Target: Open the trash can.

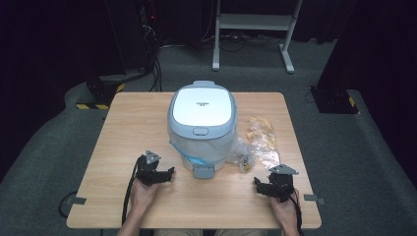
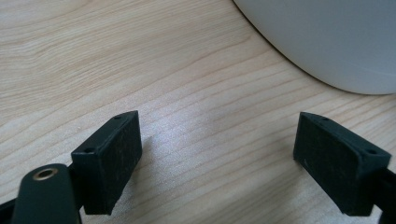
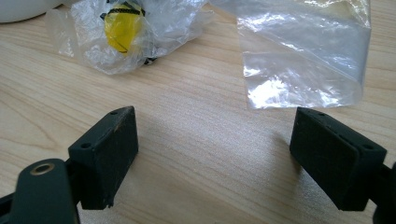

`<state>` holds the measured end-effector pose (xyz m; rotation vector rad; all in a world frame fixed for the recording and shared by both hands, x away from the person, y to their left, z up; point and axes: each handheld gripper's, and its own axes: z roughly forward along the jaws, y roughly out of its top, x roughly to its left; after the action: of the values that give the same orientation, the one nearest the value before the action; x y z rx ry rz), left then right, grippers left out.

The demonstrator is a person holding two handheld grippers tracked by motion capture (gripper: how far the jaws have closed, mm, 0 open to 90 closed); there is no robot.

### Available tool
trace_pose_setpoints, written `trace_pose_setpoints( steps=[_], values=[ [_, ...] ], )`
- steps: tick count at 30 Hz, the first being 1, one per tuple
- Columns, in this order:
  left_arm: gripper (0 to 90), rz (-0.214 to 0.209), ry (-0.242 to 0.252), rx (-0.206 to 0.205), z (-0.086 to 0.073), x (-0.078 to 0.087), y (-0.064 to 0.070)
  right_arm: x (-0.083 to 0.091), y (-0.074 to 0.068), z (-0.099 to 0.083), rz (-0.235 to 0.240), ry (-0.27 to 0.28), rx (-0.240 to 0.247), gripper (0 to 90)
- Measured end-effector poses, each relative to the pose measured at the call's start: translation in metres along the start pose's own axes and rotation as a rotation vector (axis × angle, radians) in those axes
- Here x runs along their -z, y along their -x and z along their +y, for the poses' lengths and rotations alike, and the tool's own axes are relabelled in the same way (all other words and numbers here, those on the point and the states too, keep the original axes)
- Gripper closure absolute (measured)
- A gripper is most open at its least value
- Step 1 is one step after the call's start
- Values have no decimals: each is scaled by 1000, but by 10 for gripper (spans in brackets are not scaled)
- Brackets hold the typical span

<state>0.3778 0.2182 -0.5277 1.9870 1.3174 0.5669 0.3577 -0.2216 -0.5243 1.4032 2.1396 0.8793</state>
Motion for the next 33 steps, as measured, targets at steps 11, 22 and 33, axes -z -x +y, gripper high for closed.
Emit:
trace_pose_setpoints(
  steps=[11, 22, 33],
  values=[
    [191, -4, 8, 10, -1, 2, -3, 0, 0, 0, -1, 1, 0, 152],
    [141, 25, -3, 15, -3, 3, -3, 0, 0, 0, 0, 0, 0, 152],
    [109, -17, -3, 40, -3, 6, 0, 0, 0, 0, -1, 1, 0, 152]
  ],
)
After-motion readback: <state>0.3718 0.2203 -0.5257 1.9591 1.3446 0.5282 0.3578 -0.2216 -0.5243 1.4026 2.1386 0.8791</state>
